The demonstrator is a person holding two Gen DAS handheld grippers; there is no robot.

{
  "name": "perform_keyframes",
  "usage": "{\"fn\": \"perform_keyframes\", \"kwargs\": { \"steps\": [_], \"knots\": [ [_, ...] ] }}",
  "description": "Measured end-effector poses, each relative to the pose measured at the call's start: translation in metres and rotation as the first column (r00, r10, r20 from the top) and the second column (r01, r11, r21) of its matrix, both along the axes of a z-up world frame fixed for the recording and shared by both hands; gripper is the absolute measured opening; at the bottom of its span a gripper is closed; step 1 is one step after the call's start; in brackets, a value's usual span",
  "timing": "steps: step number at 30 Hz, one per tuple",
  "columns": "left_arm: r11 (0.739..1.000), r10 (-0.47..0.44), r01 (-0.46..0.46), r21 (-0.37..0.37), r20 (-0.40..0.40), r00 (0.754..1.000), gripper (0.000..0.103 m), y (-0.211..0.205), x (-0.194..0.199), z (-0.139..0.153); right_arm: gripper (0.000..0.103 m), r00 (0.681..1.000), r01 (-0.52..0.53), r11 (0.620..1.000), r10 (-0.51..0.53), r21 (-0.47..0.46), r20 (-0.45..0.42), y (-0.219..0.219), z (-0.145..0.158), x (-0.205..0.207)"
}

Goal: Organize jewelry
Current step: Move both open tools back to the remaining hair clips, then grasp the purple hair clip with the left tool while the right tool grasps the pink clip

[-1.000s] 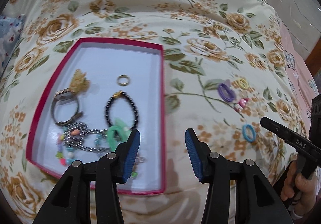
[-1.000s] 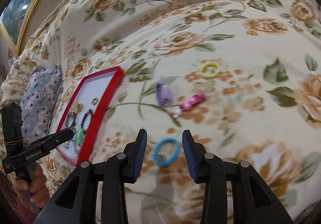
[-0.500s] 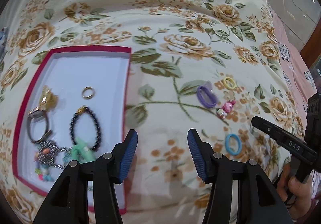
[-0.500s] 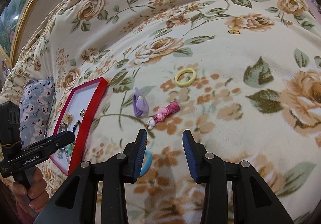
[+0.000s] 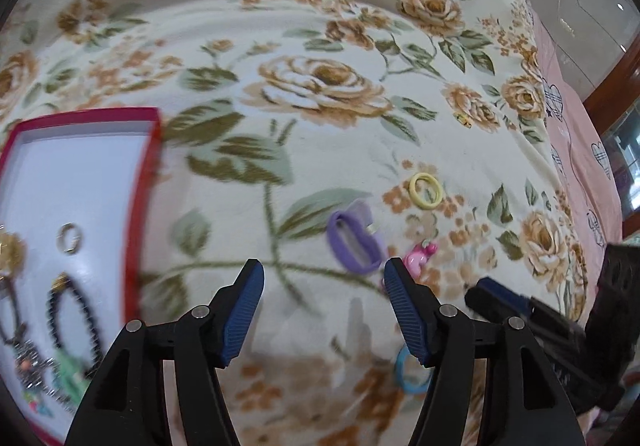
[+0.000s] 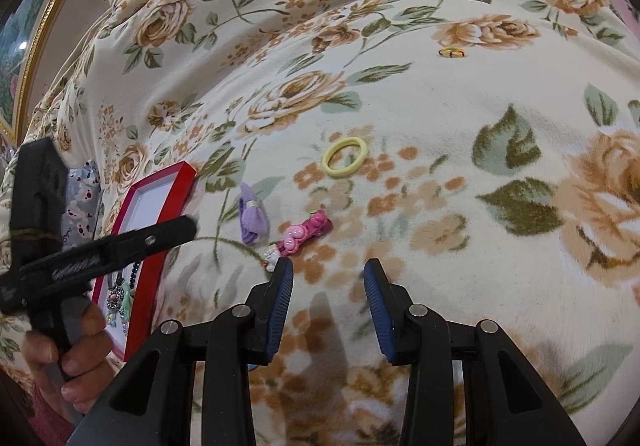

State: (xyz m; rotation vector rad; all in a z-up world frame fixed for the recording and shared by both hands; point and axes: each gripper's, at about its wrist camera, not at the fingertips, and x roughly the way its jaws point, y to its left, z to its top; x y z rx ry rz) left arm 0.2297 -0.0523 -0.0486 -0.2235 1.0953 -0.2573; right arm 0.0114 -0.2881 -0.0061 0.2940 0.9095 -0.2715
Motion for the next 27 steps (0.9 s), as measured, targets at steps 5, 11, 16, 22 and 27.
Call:
{"fn": "perform_keyframes", "kwargs": {
  "steps": [5, 11, 16, 22, 27],
  "knots": [
    [1.0, -0.008, 0.008, 0.0, -0.03, 1.0, 0.062, -0.017, 0.032, -0.019, 0.039, 1.0, 0.013, 1.0, -0.013, -0.001, -0.001, -0.005, 0.0, -0.001],
    [0.999, -0.034, 0.035, 0.007, -0.055, 0.998, 0.019, -0.028, 0.051, -0.041, 0.04, 1.0, 0.009, 1.0, -0.009, 0.003, -0.015, -0.004, -0.004, 0.005],
    [0.999, -0.029, 0.03, 0.023, -0.029, 0.999, 0.001, -0.021, 0.042, -0.043, 0.04, 0.999, -0.022, 1.0, 0.022, 0.007, -0.033, 0.006, -0.011, 0.023],
    [1.0, 0.007, -0.007, 0.002, -0.013, 1.0, 0.0, 0.005, 0.022, -0.034, 0.04, 0.996, -0.048, 0.999, 0.048, -0.006, -0.069, 0.021, -0.027, 0.047],
    [1.0, 0.004, -0.004, -0.029, -0.006, 1.0, 0.0, 0.014, 0.016, -0.023, 0.038, 0.997, -0.032, 0.999, 0.031, -0.024, -0.068, 0.02, -0.029, 0.049]
  ]
}}
